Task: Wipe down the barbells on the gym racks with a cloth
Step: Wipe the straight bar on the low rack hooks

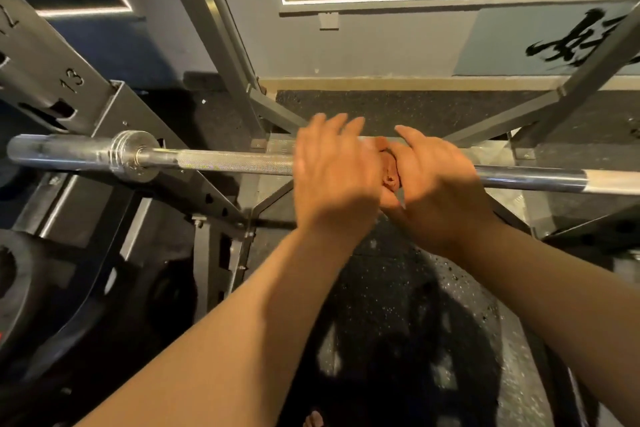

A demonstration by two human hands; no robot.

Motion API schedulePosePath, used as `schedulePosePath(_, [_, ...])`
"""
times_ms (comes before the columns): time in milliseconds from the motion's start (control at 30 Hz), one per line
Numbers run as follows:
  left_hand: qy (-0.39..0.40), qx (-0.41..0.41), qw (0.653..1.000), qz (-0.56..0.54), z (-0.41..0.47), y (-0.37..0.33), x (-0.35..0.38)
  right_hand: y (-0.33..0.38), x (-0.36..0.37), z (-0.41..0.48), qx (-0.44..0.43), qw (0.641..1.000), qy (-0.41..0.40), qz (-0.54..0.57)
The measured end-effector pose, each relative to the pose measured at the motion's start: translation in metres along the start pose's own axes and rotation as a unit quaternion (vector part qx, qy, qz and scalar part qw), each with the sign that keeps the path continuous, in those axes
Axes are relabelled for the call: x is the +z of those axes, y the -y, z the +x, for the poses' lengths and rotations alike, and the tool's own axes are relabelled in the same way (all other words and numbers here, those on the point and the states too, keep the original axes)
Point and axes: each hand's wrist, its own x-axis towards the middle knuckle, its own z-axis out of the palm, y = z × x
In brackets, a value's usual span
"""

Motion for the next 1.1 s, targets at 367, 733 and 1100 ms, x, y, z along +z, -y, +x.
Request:
schedulePosePath(367, [-0.038,0.034,0.993,-0.103,-0.012,0.029,-0.002,-0.016,0.006,0.005,0.219,0.973,-0.032,-0.072])
schedulePosePath(733, [-0.073,0.092,0.993,-0.009,-0.009,-0.017,0.025,-0.015,0.008,0.01,0.216,0.975,0.003,0.051])
schedulePosePath(1100, [-0.178,-0.04,0.982,-0.042,-0.016,-0.012,0.036,-0.013,-0.003,0.017,0.224,0.97,0.083,0.053])
